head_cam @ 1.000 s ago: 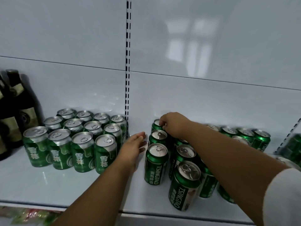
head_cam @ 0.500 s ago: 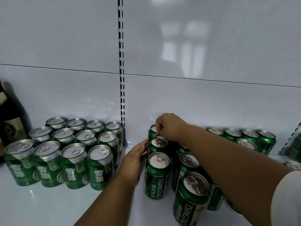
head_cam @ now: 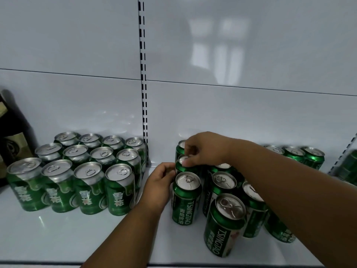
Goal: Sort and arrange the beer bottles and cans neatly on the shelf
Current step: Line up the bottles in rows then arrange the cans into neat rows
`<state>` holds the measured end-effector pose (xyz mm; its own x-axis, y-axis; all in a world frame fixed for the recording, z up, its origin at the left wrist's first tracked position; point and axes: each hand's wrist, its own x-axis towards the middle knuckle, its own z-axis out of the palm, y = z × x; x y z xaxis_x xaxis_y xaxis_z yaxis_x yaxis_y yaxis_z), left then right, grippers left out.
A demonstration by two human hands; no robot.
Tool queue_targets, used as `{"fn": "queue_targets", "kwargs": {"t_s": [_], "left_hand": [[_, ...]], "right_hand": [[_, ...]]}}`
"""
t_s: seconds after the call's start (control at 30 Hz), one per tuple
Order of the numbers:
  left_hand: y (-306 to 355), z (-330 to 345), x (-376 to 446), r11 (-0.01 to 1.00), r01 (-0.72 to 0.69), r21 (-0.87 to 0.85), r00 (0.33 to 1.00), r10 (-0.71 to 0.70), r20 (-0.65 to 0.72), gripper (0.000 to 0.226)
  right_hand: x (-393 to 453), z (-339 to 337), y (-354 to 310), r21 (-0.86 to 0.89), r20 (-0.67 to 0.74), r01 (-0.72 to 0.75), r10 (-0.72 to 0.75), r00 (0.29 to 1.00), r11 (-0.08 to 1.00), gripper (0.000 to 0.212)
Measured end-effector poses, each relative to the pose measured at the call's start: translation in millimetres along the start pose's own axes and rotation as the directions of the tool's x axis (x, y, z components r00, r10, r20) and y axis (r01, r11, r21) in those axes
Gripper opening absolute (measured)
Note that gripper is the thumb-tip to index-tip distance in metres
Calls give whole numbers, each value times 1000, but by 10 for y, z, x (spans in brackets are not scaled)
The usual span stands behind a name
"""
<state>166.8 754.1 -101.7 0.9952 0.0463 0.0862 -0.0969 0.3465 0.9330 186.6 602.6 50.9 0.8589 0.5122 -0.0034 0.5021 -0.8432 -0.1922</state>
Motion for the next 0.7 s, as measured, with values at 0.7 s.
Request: {"fn": "queue_targets", "kwargs": {"t_s": [0.7], "left_hand": [[87, 36, -98, 965, 6, 262, 980, 47, -194, 15]], "right_hand": [[-94, 102, 4, -89, -89, 68, -76, 993, 994, 27]]}}
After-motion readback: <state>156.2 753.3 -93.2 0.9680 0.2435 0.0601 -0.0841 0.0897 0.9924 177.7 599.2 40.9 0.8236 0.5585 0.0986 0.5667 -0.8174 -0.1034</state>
